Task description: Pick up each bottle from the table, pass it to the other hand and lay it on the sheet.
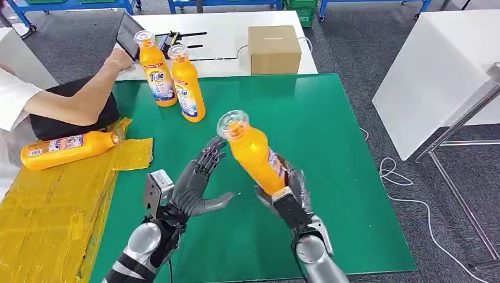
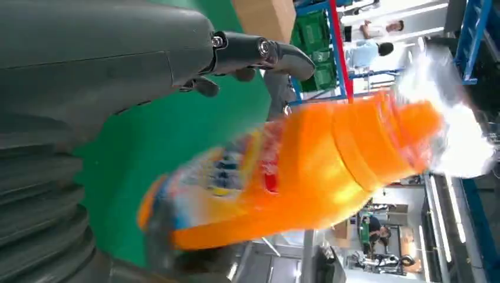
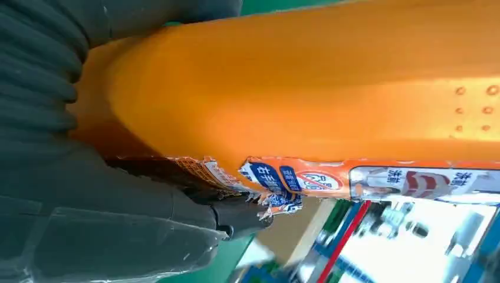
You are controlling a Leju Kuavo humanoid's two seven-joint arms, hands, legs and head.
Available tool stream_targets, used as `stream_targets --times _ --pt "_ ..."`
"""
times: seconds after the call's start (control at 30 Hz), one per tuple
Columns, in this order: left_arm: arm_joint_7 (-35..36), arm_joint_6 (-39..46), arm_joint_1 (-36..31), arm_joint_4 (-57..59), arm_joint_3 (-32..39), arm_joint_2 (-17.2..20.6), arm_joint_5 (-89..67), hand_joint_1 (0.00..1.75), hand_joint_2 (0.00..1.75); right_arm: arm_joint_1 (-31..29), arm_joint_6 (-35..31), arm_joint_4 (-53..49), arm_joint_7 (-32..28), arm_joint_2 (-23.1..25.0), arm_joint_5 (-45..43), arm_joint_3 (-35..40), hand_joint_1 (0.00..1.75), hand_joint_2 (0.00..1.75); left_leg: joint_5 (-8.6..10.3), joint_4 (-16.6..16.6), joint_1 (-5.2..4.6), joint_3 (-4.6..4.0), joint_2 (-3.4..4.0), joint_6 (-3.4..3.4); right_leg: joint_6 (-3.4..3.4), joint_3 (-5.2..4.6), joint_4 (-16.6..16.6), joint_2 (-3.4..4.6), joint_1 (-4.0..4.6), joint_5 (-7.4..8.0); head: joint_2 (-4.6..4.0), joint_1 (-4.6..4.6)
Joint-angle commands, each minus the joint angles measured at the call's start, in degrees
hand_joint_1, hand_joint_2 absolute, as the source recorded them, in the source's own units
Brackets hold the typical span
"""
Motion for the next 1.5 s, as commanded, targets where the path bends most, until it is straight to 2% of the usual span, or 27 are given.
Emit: stream_targets --times 0.03,0.17,0.27,0.4,0.57,0.6,0.63,1.13,1.3,1.33,1.37,1.5 --pt "-0.2 1.5 -3.2 4.9 -1.7 0.8 -0.7 0.0 1.75 -2.9 -0.8 4.9 -0.6 0.0 2.6 11.6 1.75 1.75 -0.02 -0.1 0.06 0.15 -0.02 -0.05 0.03 0.15 -0.1 -0.04 0.06 -0.01 0.0 0.0" --pt "-0.2 1.5 -3.2 4.9 -1.8 0.8 -0.7 0.0 1.75 -3.0 -0.8 4.8 -0.6 -0.4 2.6 11.5 1.75 1.75 -0.02 -0.1 0.1 0.16 -0.11 -0.03 0.07 0.2 -0.2 -0.13 0.11 0.0 0.0 0.0" --pt "-0.3 2.0 -3.4 5.1 -1.3 0.8 -0.9 0.0 1.75 -2.4 -0.3 3.0 -2.2 -1.2 5.4 16.6 1.75 1.75 0.01 -0.1 0.03 0.07 -0.1 0.0 0.07 0.11 -0.1 -0.12 0.03 0.0 0.0 0.02" --pt "-0.4 2.0 -4.1 5.9 -1.0 0.6 -0.7 0.0 1.75 -3.6 -3.8 5.0 -0.8 -1.6 12.8 24.2 1.75 1.75 -0.02 -0.1 0.09 0.13 -0.04 -0.04 0.05 0.17 -0.1 -0.06 0.04 -0.01 0.0 0.02" --pt "-0.7 2.3 -4.2 6.1 0.0 -0.2 1.2 0.0 1.75 -5.1 -4.3 9.7 -1.2 -1.7 13.5 28.0 1.75 1.75 0.01 -0.1 0.09 0.13 -0.07 -0.04 0.02 0.17 -0.1 -0.09 0.05 0.01 0.0 0.0" --pt "-1.0 3.1 -3.7 5.7 1.0 -0.9 2.3 0.45 1.75 -5.3 -4.5 10.1 -1.1 -1.7 13.5 28.3 1.75 1.75 0.03 -0.1 0.11 0.18 -0.14 -0.06 0.03 0.23 -0.2 -0.17 0.08 0.02 0.0 0.0" --pt "-1.5 3.7 -3.2 5.1 1.5 -1.2 3.2 1.75 1.75 -5.4 -4.6 10.5 -0.9 -1.8 13.2 28.6 1.75 1.75 0.01 -0.1 0.05 0.08 -0.1 -0.03 0.02 0.11 -0.1 -0.13 0.03 -0.01 0.0 0.0" --pt "-2.1 10.5 -1.1 2.2 5.9 -2.3 9.5 1.75 1.75 -3.4 -8.8 9.2 1.9 -2.9 13.3 24.6 1.75 1.75 0.02 0.0 0.05 0.02 -0.2 -0.02 0.03 0.08 -0.1 -0.22 0.06 -0.02 0.0 0.0" --pt "-3.4 15.9 -1.0 0.8 7.6 -2.7 8.3 1.75 1.75 -2.0 -9.2 7.0 2.1 -3.0 12.8 22.0 1.75 1.75 0.01 0.0 0.06 0.04 -0.24 -0.04 0.03 0.11 -0.1 -0.26 0.09 -0.03 0.0 0.0" --pt "-4.7 19.3 -1.0 0.4 7.8 -2.5 5.8 1.75 1.75 -1.2 -9.4 5.6 2.2 -2.9 11.6 20.5 1.12 1.75 0.01 0.0 0.05 0.01 -0.21 -0.03 0.02 0.07 -0.1 -0.23 0.08 -0.03 0.0 0.0" --pt "-6.0 22.5 -1.1 0.1 7.5 -1.8 2.2 1.75 1.75 -0.3 -9.3 3.9 1.8 -3.1 10.1 19.4 0.0 1.75 0.02 0.0 0.01 -0.02 -0.19 -0.02 0.02 0.02 -0.1 -0.22 0.04 -0.03 0.0 0.0" --pt "-6.0 22.4 -1.1 -0.1 7.7 -1.6 2.4 1.75 1.75 -0.1 -9.3 3.1 1.8 -3.5 10.1 19.2 0.0 1.75 0.03 0.0 0.03 0.03 -0.3 -0.03 0.03 0.09 -0.1 -0.31 0.07 -0.04 0.0 0.0"
